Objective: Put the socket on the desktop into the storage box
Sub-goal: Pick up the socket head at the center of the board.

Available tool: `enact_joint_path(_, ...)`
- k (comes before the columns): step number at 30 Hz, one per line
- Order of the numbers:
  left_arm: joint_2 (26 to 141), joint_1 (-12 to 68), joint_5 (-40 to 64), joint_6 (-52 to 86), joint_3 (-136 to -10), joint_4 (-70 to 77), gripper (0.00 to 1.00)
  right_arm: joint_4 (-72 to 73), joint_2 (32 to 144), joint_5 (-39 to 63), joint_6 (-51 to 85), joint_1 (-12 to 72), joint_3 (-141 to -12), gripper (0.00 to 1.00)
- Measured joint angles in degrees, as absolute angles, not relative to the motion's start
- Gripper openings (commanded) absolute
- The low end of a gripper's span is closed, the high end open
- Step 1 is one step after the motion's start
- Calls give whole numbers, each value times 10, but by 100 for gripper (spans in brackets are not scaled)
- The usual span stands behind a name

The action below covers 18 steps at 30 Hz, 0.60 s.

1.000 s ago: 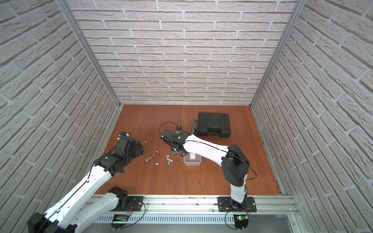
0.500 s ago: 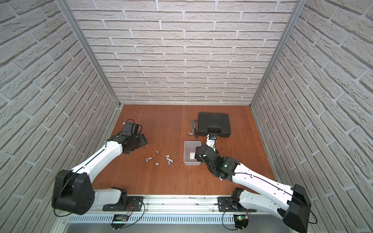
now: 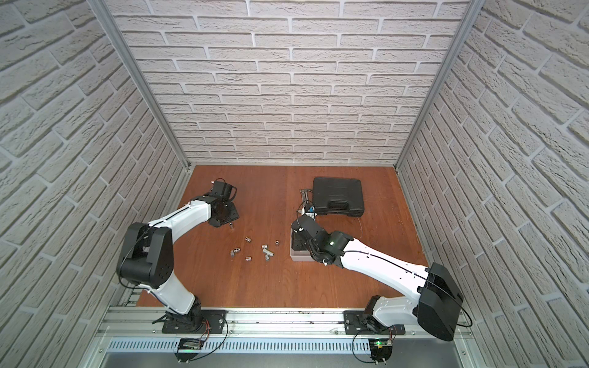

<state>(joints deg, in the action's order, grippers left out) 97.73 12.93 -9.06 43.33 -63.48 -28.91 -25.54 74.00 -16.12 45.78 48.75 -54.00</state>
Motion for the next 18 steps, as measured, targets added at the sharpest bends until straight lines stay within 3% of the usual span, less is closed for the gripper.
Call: enact_joint_path(18, 1024, 129, -85, 438, -635, -283, 37, -260, 740, -157, 450, 487, -540, 55)
